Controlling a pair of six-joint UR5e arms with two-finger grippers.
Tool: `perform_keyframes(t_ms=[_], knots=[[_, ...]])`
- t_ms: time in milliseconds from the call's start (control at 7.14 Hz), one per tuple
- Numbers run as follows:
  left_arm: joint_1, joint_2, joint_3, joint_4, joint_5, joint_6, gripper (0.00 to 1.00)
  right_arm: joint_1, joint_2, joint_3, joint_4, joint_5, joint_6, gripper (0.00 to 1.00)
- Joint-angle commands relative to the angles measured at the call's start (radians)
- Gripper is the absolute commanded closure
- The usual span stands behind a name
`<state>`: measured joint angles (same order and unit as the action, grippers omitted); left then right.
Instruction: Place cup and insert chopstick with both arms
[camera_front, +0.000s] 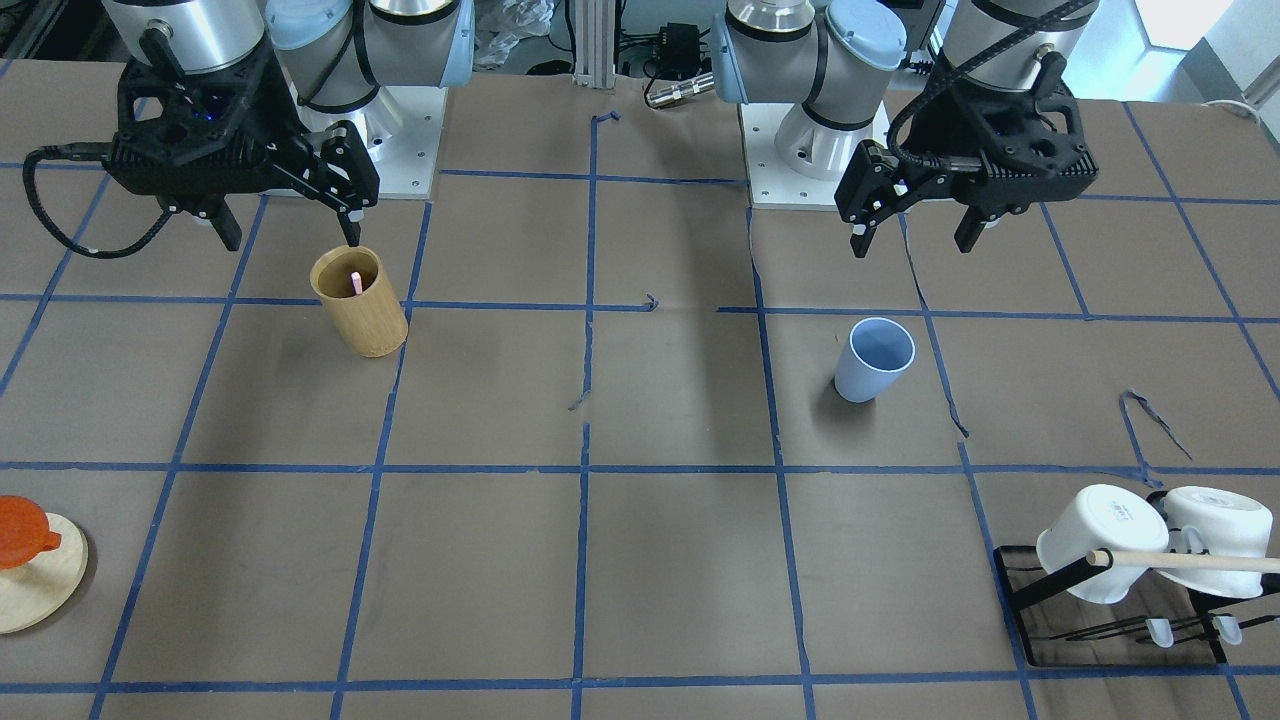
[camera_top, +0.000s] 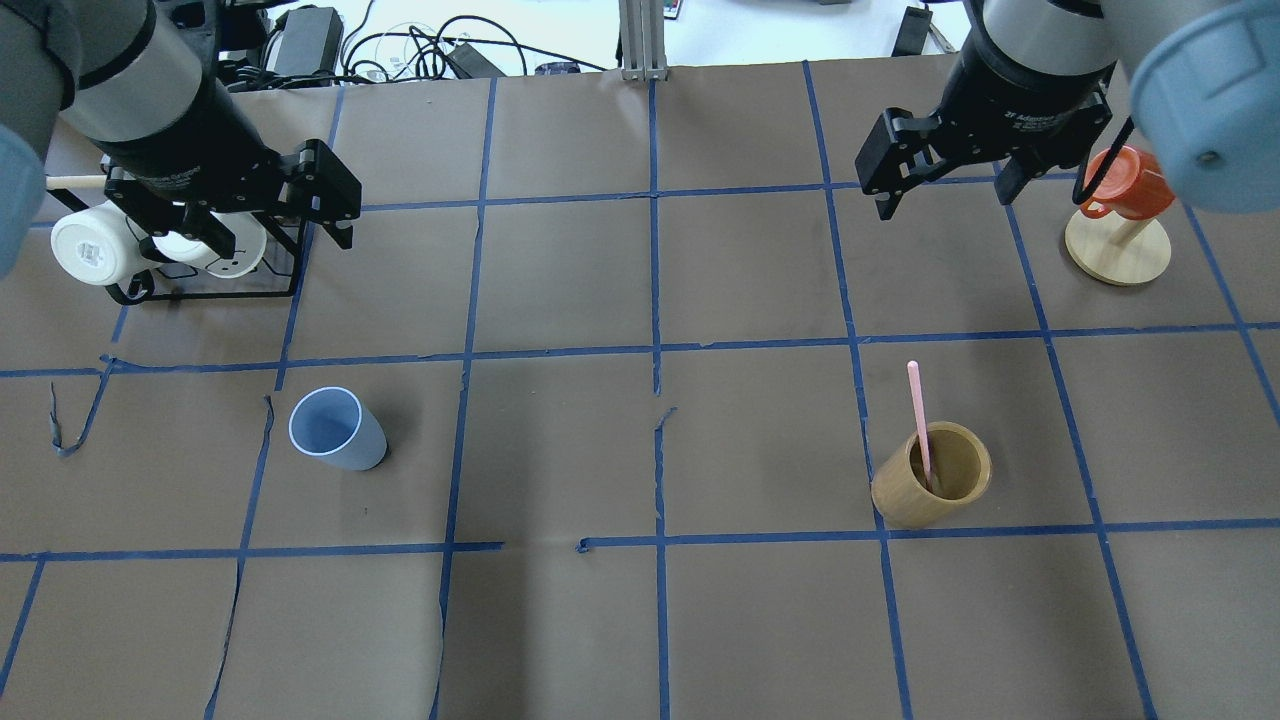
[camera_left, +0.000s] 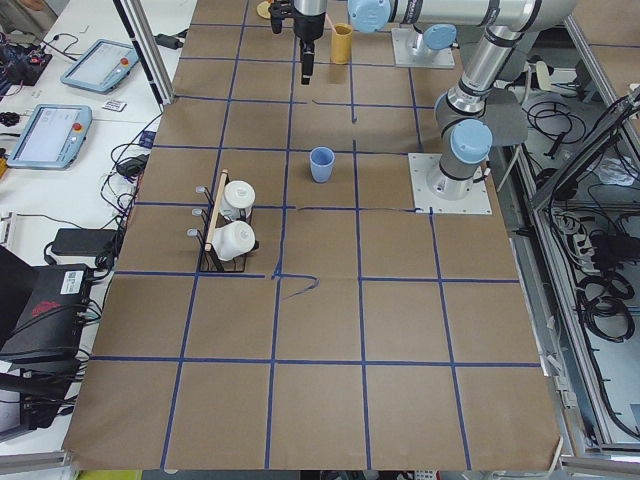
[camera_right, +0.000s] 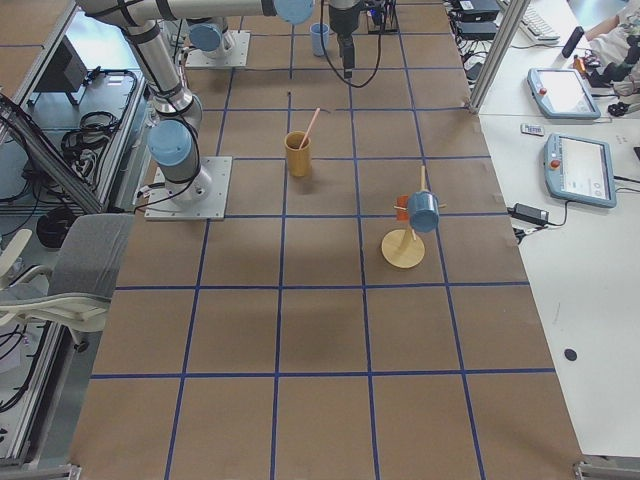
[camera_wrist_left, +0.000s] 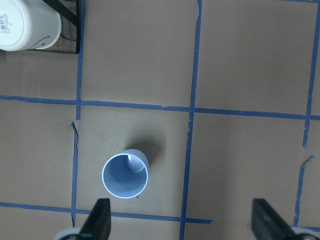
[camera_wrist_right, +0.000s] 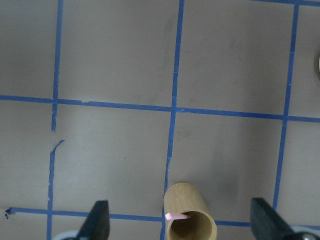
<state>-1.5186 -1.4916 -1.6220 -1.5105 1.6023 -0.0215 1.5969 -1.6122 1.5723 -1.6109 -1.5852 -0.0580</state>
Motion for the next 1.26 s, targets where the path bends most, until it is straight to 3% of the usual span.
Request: perform_keyframes(t_ms=[0, 1120], knots=[[0.000, 0.004, -0.001, -0.002, 0.002, 0.001, 0.00, 0.000, -0.006, 0.000, 0.025, -0.004, 0.001, 0.02], [0.000, 0.005, 0.001, -0.002, -0.001, 0.002, 0.00, -0.043, -0.005, 0.022, 0.031, -0.002, -0.020, 0.01]])
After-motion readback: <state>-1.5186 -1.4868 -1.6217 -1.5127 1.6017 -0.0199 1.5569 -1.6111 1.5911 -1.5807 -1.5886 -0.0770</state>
